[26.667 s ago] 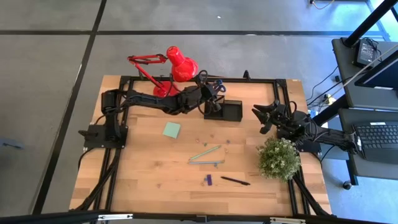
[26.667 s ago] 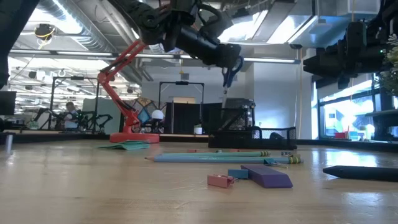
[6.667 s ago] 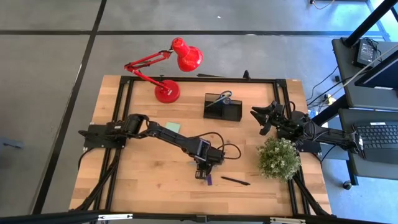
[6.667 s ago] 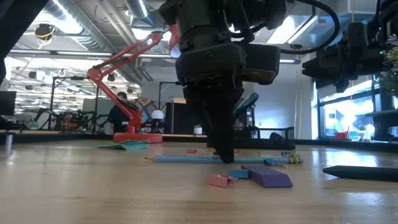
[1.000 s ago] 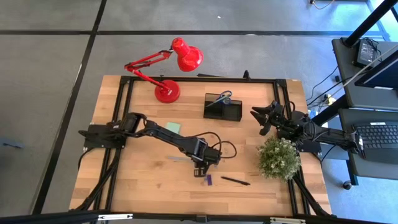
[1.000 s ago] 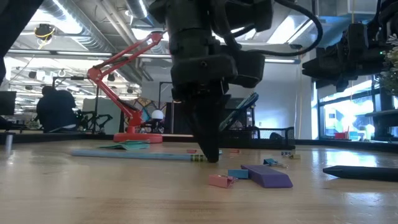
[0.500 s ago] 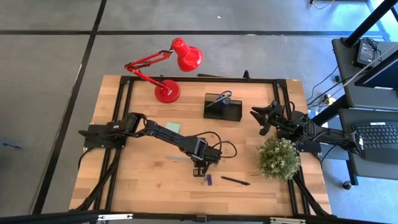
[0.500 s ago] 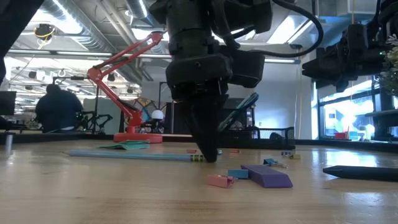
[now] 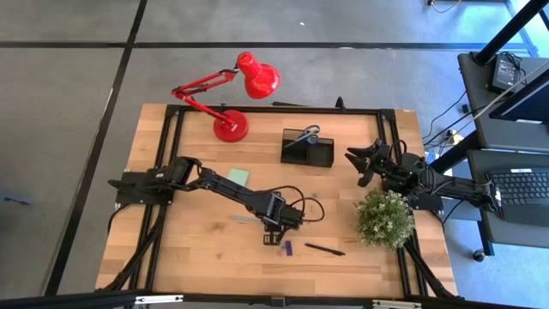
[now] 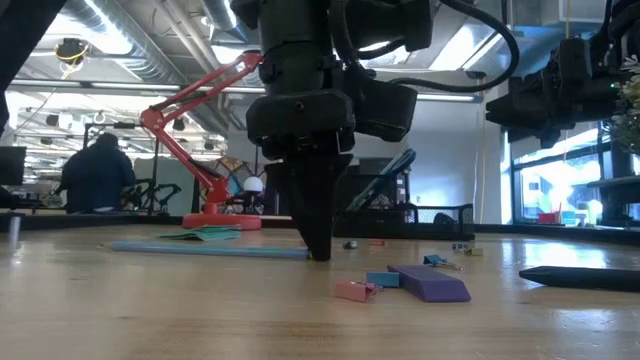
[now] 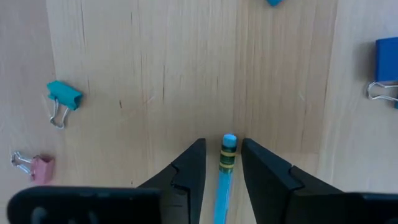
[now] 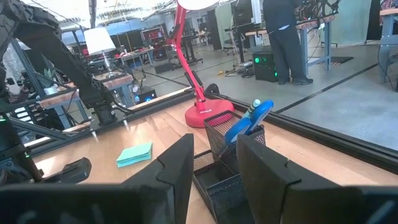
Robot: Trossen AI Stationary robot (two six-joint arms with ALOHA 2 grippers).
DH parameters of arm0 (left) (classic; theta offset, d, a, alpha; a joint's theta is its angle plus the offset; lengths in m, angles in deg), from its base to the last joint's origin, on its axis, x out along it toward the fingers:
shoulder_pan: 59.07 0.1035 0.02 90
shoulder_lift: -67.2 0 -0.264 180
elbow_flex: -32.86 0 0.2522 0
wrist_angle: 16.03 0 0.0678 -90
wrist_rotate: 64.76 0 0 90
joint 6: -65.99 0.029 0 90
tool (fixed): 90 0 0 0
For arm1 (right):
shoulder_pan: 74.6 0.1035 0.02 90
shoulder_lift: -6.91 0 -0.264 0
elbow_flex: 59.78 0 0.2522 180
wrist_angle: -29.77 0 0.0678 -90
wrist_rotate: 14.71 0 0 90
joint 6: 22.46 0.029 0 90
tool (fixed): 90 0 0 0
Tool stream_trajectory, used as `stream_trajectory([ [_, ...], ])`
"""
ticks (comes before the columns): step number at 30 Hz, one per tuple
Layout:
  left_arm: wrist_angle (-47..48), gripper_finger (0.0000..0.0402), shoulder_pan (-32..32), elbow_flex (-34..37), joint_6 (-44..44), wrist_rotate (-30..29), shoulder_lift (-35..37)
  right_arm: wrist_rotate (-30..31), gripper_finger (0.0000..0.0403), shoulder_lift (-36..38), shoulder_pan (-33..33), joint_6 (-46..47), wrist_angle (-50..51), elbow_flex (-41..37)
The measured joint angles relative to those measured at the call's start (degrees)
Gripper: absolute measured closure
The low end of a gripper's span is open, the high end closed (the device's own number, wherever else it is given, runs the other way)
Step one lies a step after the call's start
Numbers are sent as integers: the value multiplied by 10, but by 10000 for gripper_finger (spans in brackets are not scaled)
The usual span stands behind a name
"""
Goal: Pick and place office supplies into organizer
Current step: Put the blue pencil into the black desk organizer
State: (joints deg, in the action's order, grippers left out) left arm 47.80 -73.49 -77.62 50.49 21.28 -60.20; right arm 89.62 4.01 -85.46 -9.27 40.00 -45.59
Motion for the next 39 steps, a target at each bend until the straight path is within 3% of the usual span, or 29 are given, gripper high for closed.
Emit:
stream_trajectory([
  [24, -7, 329, -1, 1, 18, -10, -3, 0, 276, 0, 0, -1, 0, 0],
  [33, -10, 389, -1, 1, 17, -9, -3, 0, 276, 0, 0, -1, 0, 0],
  [39, -10, 386, -1, 1, 18, -9, -3, 0, 276, 0, 0, -2, 0, 0],
])
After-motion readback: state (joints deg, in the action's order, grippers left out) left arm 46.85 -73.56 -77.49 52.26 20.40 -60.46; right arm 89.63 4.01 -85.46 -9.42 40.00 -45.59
